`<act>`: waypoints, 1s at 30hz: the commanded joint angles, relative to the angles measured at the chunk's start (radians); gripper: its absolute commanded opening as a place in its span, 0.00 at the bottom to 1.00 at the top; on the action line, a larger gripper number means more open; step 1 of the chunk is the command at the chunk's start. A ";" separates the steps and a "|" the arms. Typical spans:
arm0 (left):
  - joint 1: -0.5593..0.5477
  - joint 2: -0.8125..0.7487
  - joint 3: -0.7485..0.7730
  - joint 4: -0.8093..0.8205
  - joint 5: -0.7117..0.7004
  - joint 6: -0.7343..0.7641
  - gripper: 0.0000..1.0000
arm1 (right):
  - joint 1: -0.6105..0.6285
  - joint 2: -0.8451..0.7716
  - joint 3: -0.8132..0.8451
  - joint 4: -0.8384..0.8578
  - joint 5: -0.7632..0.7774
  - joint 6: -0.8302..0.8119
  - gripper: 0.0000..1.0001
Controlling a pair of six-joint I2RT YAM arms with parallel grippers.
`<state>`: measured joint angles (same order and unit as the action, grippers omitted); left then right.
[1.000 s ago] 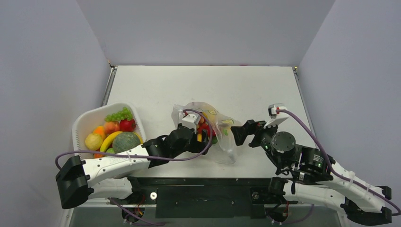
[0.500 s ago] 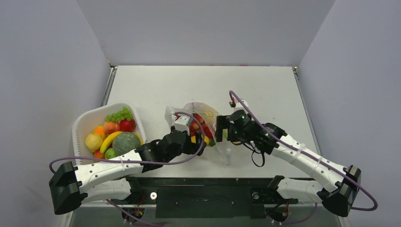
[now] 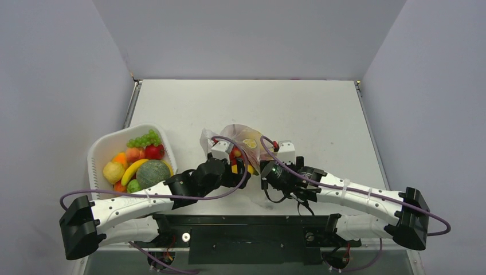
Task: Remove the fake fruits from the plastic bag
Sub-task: Adjust the plastic bag at the center of the board.
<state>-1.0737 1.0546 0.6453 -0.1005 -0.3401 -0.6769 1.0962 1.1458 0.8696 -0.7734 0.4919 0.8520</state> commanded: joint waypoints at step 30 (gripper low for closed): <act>0.003 0.314 0.217 0.116 0.127 0.055 0.64 | -0.003 -0.478 -0.443 0.246 -0.110 0.166 0.00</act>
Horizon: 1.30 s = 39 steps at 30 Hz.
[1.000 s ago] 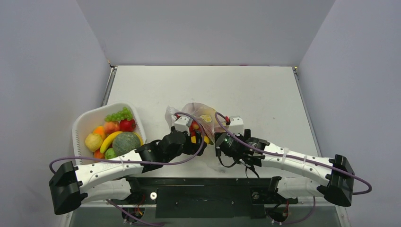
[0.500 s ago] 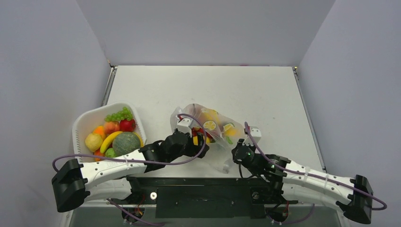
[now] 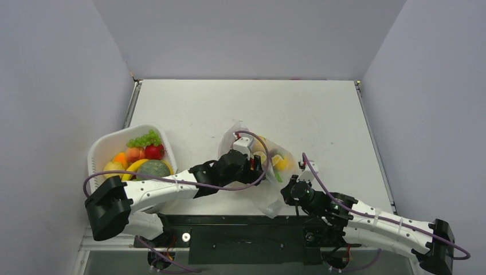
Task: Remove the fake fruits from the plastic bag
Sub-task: Adjust the plastic bag at the center of the board.
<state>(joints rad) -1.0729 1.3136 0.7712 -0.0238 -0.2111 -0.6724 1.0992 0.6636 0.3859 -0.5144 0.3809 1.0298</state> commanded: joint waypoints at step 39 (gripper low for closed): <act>-0.018 0.267 0.067 -0.170 -0.234 0.277 0.79 | -0.007 0.066 0.070 0.087 -0.057 -0.108 0.00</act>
<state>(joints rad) -1.0904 1.5394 0.8623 -0.1242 -0.4347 -0.3878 1.0985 0.7162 0.4103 -0.4709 0.3328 0.9428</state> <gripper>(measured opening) 0.788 0.007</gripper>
